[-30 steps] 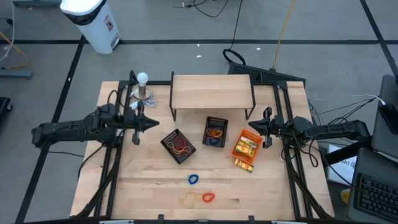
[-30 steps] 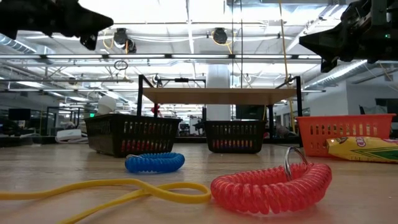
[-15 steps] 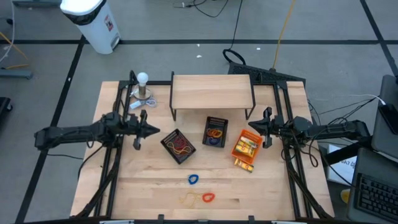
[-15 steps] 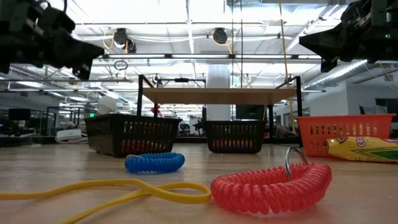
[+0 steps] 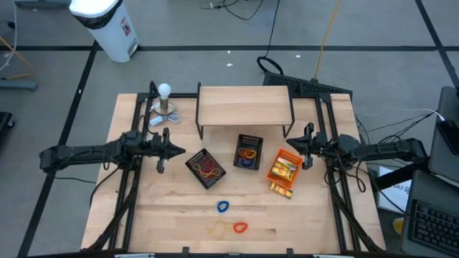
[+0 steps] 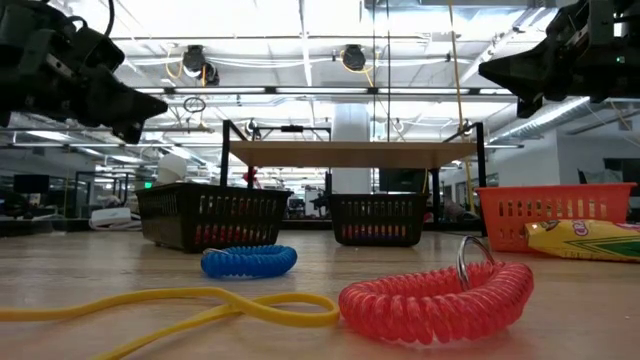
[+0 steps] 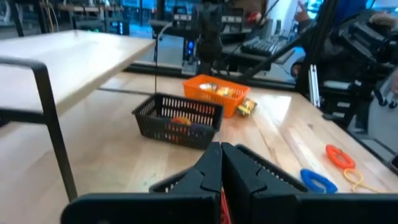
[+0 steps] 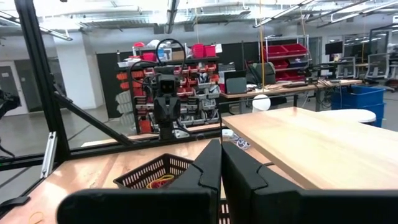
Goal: Pick & Place Office Desk Supplies
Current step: Put the orange spring keychain into the right black bin
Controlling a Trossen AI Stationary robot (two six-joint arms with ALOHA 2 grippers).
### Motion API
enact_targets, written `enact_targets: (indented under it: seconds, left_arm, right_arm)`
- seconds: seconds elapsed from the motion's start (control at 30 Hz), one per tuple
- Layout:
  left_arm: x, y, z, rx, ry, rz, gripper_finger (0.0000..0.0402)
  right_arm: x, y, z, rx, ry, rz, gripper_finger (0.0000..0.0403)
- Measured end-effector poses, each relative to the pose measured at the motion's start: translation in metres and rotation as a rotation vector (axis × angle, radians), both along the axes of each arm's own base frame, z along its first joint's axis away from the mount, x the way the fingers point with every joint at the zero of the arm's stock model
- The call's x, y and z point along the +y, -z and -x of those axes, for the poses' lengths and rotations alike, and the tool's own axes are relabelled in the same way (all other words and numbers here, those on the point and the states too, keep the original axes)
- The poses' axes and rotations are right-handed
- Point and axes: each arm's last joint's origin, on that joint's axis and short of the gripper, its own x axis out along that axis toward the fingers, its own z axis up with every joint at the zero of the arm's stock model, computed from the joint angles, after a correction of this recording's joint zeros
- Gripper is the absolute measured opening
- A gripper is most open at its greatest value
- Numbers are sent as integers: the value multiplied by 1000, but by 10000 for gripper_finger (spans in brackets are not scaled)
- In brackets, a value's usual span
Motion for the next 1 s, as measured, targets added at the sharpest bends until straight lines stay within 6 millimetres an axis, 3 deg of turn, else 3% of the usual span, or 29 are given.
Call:
enact_targets:
  seconds: [0.37,0.8,1.0]
  left_arm:
    - [-3,3,0,33,23,0,4]
    - [-7,7,0,74,-45,-29,3]
    - [-5,8,0,90,-122,47,10]
  right_arm:
    - [0,1,-1,6,6,-20,4]
    - [-1,0,-1,5,19,2,4]
    - [-2,-3,0,-24,73,15,4]
